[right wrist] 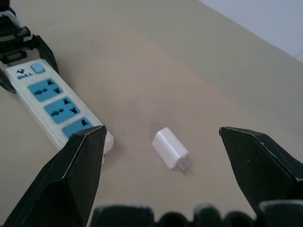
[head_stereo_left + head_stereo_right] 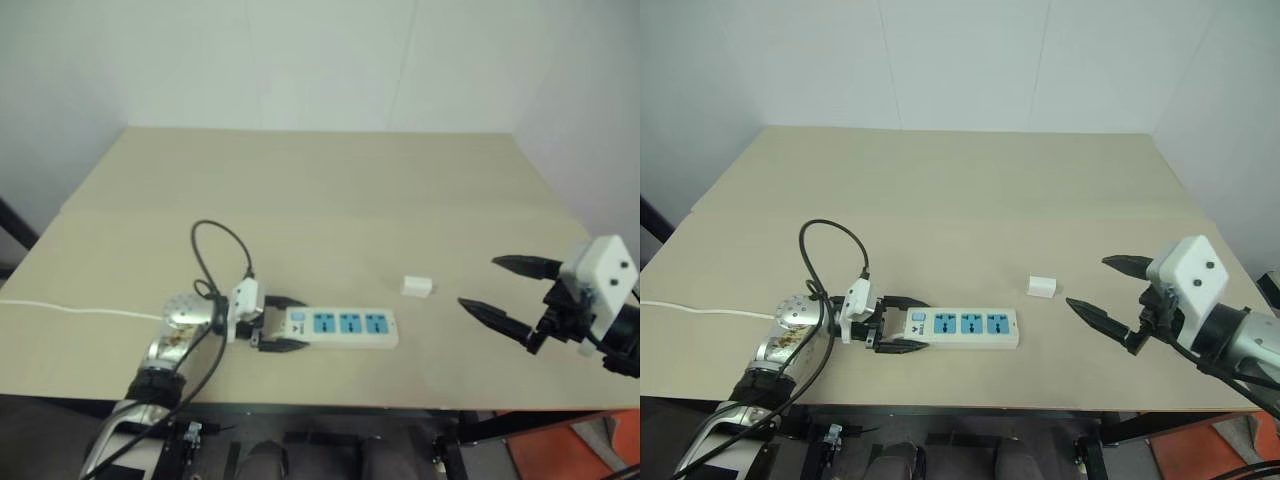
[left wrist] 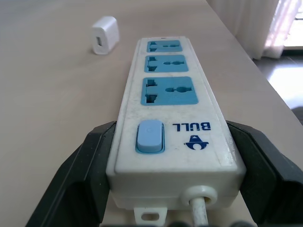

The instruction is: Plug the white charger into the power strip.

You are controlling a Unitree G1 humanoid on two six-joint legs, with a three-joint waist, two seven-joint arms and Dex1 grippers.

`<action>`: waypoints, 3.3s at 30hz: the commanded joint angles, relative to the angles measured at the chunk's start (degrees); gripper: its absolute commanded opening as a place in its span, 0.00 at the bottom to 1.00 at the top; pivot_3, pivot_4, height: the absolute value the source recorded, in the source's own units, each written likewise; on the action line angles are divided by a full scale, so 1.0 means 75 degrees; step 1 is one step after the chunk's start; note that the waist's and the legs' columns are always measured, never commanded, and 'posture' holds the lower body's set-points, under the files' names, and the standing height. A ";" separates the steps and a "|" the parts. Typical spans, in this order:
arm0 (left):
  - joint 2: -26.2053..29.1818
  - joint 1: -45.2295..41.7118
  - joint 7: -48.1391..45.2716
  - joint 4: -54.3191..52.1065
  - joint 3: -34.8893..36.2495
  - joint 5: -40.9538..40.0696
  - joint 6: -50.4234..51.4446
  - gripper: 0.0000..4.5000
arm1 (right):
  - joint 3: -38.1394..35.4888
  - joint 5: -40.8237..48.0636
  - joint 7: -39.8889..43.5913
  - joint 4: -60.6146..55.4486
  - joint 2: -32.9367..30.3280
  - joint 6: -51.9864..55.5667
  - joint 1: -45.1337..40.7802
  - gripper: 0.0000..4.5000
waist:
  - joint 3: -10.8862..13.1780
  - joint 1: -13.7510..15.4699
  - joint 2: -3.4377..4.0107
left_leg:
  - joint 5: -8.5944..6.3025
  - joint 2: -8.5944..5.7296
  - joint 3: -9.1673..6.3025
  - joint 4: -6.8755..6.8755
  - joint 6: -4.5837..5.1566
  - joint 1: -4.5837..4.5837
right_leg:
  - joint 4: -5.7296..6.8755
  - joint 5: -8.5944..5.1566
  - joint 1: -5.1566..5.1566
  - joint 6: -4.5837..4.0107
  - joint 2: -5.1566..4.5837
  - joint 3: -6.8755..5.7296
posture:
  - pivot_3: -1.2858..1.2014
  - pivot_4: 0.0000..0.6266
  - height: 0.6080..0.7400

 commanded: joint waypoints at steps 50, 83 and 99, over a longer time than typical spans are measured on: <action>-0.0525 -0.1070 -0.0397 0.2260 -0.0660 0.0772 -0.1503 0.73 | 0.9376 -0.6671 0.3521 0.7663 0.1412 0.0094 -0.8748 1.00 | -0.0034 0.0022 0.0058 | 0.0000 -0.0012 -0.0004 0.0008 0.0000 -0.0041 | 0.0022 0.0004 -0.0057 -0.0008 -0.0016 -0.0017 | 0.52 0.24 1.00; -0.0422 -0.1258 -0.0283 0.2547 -0.0721 0.1000 -0.1431 0.73 | 0.7150 -0.6797 0.3517 0.7188 0.2129 0.0043 -0.8670 0.25 | -0.0068 -0.0004 0.0067 | 0.0000 -0.0012 -0.0006 0.0008 0.0000 -0.0029 | 0.0031 0.0006 -0.0053 -0.0010 -0.0013 -0.0017 | 0.52 0.24 1.00; -0.0422 -0.1472 -0.0219 0.2772 -0.0783 0.1066 -0.1392 0.73 | 0.2623 -0.1931 0.0807 0.3096 0.5023 0.0998 -0.5428 0.25 | -0.0071 -0.0005 0.0071 | 0.0001 -0.0014 -0.0029 0.0008 0.0001 -0.0021 | 0.0031 0.0008 -0.0030 -0.0011 -0.0017 -0.0036 | 0.52 0.24 1.00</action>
